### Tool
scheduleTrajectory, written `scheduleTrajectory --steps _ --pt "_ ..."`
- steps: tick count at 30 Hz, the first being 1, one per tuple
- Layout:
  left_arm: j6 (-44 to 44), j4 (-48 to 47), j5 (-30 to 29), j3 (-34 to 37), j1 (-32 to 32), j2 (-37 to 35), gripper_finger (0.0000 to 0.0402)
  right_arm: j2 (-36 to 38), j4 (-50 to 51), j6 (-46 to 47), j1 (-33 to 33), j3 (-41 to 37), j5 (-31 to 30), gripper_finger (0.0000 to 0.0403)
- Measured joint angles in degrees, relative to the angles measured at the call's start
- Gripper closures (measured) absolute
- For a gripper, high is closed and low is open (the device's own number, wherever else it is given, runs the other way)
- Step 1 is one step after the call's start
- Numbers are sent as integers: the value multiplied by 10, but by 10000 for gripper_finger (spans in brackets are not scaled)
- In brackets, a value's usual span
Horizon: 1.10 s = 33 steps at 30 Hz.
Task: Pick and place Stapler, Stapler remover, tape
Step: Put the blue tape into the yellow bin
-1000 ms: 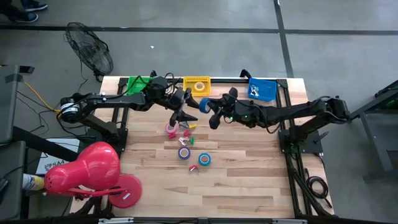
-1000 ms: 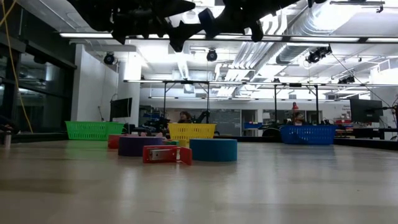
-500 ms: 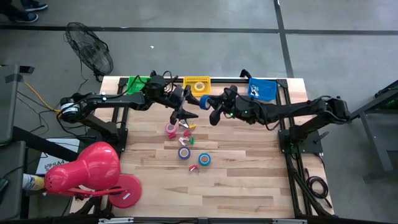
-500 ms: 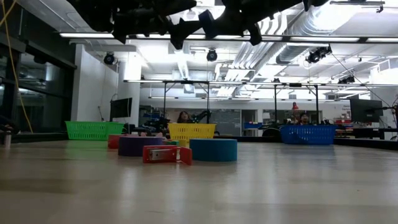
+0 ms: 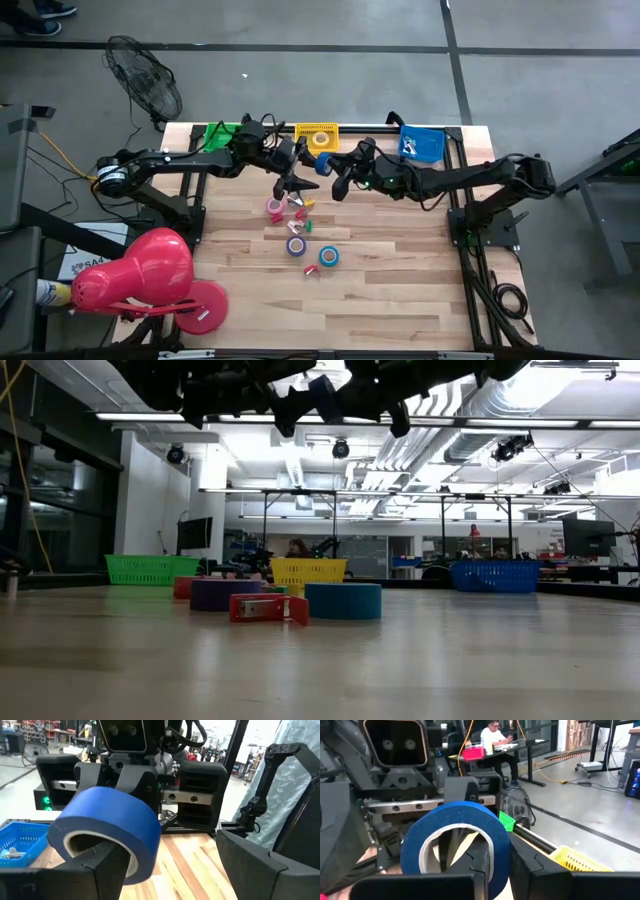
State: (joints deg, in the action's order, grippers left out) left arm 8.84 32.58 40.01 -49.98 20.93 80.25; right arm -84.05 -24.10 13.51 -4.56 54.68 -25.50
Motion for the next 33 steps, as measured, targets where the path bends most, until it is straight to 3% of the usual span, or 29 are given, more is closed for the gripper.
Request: scheduleTrajectory --steps 6,17,21,27,33 --pt "5 -1 -3 0 0 0 155 0 0 10 -6 0 -2 372" --pt "3 -1 -25 0 1 0 311 0 4 15 -9 0 10 372" --pt "-14 -6 -19 0 0 0 363 0 6 6 -9 0 27 353" --pt "-19 -15 -19 0 1 0 365 13 25 -7 -10 0 44 318" --pt "-28 -69 -87 0 6 0 350 61 111 2 -16 0 22 306"
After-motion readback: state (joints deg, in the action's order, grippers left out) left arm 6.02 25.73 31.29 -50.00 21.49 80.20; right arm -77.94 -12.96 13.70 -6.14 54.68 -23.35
